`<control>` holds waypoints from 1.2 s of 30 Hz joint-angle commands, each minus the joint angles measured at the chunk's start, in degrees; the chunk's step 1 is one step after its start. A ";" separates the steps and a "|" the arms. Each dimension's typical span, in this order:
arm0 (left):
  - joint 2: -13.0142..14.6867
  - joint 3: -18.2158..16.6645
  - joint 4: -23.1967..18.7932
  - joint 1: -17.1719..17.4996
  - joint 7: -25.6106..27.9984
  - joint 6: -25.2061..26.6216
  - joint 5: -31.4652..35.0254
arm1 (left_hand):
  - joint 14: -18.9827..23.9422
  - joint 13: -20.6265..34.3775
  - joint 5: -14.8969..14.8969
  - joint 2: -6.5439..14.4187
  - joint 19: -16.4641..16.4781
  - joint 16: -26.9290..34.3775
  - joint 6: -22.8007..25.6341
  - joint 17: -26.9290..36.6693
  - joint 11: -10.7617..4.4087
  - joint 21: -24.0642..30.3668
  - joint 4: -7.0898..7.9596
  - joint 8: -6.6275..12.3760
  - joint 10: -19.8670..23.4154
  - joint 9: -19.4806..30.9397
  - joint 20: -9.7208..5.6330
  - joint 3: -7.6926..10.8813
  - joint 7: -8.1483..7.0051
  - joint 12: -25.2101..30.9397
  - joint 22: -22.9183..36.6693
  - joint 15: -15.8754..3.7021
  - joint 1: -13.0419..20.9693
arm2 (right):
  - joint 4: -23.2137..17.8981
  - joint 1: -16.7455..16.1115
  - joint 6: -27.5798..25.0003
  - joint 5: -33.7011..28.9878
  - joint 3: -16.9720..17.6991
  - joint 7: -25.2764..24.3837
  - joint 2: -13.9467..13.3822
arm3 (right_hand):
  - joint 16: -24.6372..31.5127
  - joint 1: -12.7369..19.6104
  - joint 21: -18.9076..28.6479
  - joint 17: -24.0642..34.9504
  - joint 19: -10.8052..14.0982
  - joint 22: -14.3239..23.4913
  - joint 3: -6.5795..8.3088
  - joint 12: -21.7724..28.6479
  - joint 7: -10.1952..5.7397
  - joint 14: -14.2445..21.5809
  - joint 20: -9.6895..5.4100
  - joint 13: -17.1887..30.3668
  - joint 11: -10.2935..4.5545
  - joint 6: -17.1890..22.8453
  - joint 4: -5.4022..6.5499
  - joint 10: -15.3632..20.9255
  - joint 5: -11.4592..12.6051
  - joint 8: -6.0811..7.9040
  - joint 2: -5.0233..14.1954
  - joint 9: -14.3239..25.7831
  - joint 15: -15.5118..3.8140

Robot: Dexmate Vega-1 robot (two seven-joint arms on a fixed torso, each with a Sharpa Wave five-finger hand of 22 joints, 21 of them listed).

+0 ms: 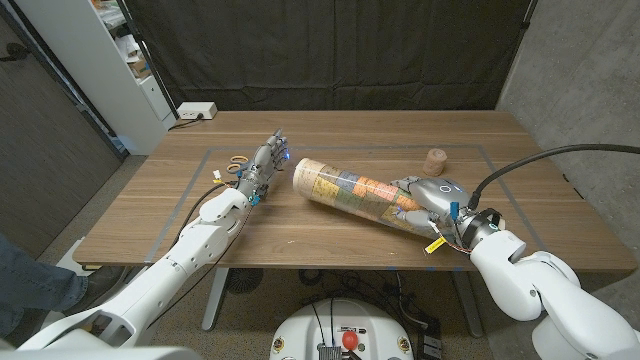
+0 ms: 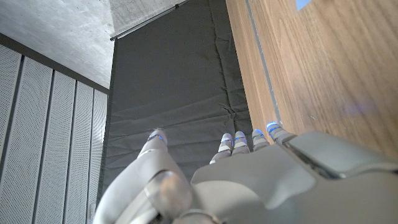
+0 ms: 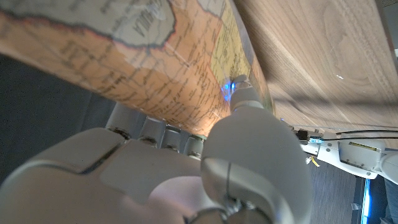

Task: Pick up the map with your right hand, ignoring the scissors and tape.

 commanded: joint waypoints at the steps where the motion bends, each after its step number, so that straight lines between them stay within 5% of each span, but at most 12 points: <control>1: 0.41 -0.19 -0.78 0.40 -0.04 -0.18 -0.09 | -1.27 0.07 0.00 0.37 -5.00 -0.03 0.03 0.20 -0.03 -0.06 -0.49 -0.07 -0.33 0.19 0.38 0.11 0.09 -0.10 0.07 0.26 -0.07 | -2.13 -2.59 -0.48 -2.94 3.22 0.55 0.15 | 0.51 0.33 -0.15 0.17 0.59 0.12 0.37 0.27 0.12 0.74 -0.03 0.19 0.01 0.68 -0.02 0.45 -0.26 0.30 0.22 0.25 -0.13; 36: -0.52 -0.02 1.22 -1.49 -1.38 -1.00 -0.16 | -1.18 0.07 0.00 0.47 -5.05 0.04 0.14 0.21 0.03 -0.11 -0.72 -0.07 -0.31 0.18 0.36 0.01 0.13 -0.07 0.07 0.26 -0.20 | -4.75 -5.43 7.19 -14.16 11.34 6.89 10.44 | 0.44 0.70 -0.75 0.50 0.78 0.13 1.12 0.27 0.25 1.70 -0.22 0.81 -0.04 1.05 -0.09 0.71 -1.67 0.52 0.60 0.94 -0.56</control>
